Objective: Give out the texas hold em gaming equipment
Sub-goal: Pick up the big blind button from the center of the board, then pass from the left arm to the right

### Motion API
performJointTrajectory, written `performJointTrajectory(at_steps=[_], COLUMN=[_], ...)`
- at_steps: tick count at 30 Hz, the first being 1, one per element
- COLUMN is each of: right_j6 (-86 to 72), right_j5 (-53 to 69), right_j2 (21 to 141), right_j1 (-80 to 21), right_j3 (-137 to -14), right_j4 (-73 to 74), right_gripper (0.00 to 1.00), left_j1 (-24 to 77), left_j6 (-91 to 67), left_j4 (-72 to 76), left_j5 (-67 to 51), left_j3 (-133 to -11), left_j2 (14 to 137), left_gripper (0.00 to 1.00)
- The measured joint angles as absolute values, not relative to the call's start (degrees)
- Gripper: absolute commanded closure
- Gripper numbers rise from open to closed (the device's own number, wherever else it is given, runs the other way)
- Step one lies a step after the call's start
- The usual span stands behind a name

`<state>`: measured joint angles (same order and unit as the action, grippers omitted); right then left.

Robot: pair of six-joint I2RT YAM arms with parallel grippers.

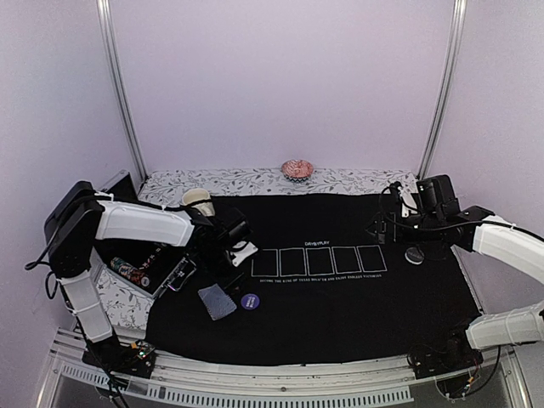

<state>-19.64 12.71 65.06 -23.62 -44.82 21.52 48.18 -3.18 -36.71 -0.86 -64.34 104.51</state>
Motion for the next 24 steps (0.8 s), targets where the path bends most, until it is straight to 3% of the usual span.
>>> performJointTrajectory(at_steps=[11, 18, 24], right_j6=[-19.66, -20.01, -26.39], right_j5=[13.76, 16.03, 26.30], right_j2=[63.68, 62.04, 61.89], right_j1=[-23.62, -23.62, -25.30], right_j3=[-44.84, -45.36, -44.05], right_j4=[21.56, 21.19, 12.08], right_gripper=[0.01, 0.00, 0.09], left_j1=[49.06, 54.92, 59.88], left_j6=[-3.09, -2.92, -1.45], left_j4=[-37.56, -38.37, -38.35], left_j5=[-1.15, -1.50, -0.95], left_j3=[-66.76, -73.12, -77.65], left_j2=[102.98, 101.89, 100.60], left_gripper=[0.64, 0.65, 0.65])
